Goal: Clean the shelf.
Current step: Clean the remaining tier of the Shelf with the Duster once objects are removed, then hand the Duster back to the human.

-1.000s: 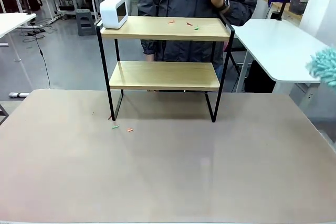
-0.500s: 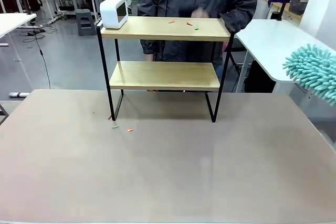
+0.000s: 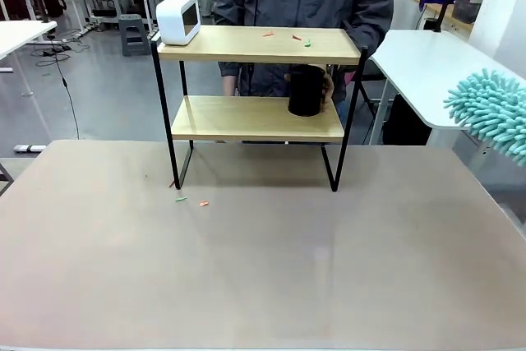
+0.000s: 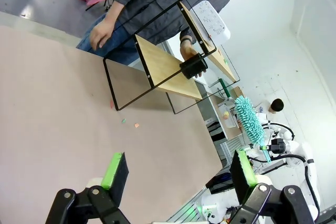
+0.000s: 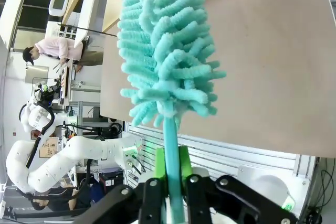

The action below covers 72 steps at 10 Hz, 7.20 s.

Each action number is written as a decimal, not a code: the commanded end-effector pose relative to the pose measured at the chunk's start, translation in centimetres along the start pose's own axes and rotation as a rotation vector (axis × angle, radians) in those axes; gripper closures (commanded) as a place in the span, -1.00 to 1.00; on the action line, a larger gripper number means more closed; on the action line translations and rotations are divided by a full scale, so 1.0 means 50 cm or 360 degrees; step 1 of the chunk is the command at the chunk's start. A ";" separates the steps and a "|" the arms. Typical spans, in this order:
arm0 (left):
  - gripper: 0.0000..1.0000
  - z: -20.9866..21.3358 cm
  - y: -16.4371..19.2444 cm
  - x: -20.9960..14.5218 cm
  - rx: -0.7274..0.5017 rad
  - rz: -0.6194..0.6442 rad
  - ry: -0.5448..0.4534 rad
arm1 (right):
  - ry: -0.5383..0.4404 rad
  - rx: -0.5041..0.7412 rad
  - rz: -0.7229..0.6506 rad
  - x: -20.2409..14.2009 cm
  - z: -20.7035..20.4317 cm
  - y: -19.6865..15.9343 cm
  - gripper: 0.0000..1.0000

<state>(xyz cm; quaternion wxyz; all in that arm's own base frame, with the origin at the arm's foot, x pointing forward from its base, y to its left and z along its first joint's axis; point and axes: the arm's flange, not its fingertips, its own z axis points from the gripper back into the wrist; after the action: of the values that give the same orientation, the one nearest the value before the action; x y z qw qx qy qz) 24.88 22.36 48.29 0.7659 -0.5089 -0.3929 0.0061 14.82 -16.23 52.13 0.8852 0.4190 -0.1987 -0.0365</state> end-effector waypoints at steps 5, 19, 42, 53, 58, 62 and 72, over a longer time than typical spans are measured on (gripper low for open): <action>-1.00 -0.003 -0.002 0.003 -0.0027 -0.0029 -0.0019 | -0.0025 0.0005 0.0029 0.000 0.003 -0.002 0.74; -1.00 -0.003 -0.002 0.003 -0.0027 -0.0029 -0.0019 | -0.0074 -0.0572 0.0692 0.261 -0.360 0.545 0.74; -1.00 -0.003 -0.002 0.003 -0.0027 -0.0029 -0.0019 | 0.1283 0.0625 0.1154 0.368 -0.447 0.501 0.74; -1.00 -0.003 -0.002 0.003 -0.0027 -0.0029 -0.0019 | -0.0116 0.0489 0.0067 0.065 -0.122 -0.119 0.74; -1.00 -0.003 -0.002 0.003 -0.0027 -0.0029 -0.0019 | -0.0116 0.0489 0.0067 0.065 -0.122 -0.119 0.74; -1.00 -0.003 -0.002 0.003 -0.0027 -0.0029 -0.0019 | -0.0116 0.0489 0.0067 0.065 -0.122 -0.119 0.74; -1.00 -0.249 -0.380 0.170 -0.0730 -0.0994 0.0632 | 0.0418 0.0512 0.0824 0.257 -0.051 0.154 0.74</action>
<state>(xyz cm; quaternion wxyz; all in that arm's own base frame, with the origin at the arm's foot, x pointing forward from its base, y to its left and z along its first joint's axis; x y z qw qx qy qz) 28.18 7.69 65.51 0.6930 -0.5212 -0.3724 -0.3308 24.33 -12.56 59.58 0.8161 0.4882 -0.2285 0.2081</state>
